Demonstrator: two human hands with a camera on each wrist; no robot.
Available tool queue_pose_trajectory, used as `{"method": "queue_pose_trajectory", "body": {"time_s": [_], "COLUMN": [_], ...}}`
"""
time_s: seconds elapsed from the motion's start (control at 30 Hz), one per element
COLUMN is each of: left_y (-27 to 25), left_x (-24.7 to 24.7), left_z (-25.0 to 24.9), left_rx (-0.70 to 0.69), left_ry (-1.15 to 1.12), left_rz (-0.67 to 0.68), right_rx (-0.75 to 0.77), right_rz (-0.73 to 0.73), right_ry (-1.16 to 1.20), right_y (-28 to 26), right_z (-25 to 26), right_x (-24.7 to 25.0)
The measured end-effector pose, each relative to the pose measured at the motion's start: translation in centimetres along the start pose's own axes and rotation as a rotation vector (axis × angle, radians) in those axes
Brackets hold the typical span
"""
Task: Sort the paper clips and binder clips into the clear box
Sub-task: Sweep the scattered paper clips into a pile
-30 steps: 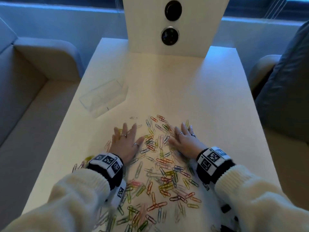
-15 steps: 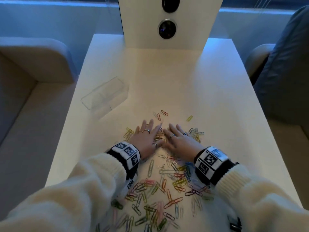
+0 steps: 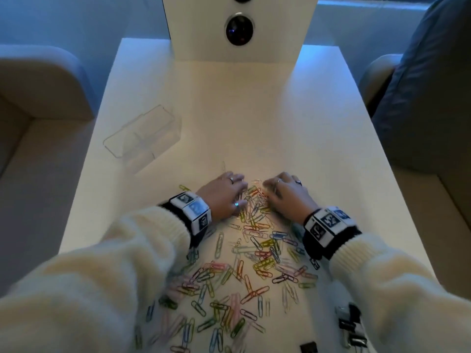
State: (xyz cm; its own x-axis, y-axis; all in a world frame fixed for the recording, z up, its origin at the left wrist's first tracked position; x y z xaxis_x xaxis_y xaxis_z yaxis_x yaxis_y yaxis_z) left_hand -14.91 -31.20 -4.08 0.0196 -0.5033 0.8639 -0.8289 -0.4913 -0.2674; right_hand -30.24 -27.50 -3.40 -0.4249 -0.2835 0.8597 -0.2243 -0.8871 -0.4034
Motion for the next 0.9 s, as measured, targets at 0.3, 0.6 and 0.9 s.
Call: {"method": "queue_pose_trajectory", "body": {"time_s": [0.3, 0.6, 0.9], "left_y": [-17.2, -20.9, -27.7], "left_x": [0.4, -5.8, -5.4], "left_z": [1.4, 1.0, -0.6], "left_rx": [0.448, 0.804, 0.799], "left_ry": [-0.361, -0.446, -0.383], "left_rz": [-0.455, -0.392, -0.688], "right_rx": [-0.284, -0.268, 0.151], "right_rz": [-0.016, 0.110, 0.236], "right_ry": [0.153, 0.204, 0.265], "right_y": [-5.9, -6.9, -13.8], "right_z": [-7.8, -5.6, -1.6], "right_x": [0.8, -2.0, -1.3]}}
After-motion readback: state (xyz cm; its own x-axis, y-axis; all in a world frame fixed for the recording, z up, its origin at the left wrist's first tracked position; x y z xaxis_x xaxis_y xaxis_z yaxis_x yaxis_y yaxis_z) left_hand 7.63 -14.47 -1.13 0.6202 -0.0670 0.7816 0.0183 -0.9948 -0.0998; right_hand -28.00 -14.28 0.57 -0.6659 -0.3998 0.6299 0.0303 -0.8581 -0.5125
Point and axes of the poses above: each hand's wrist, its own y-axis towards the middle knuckle, its own x-axis out of the back of the hand, z = x × y, the point moved 4 cm from there along y, towards the middle knuckle, and after that the axes turned 14 degrees about -x, right-handed, at the moved point
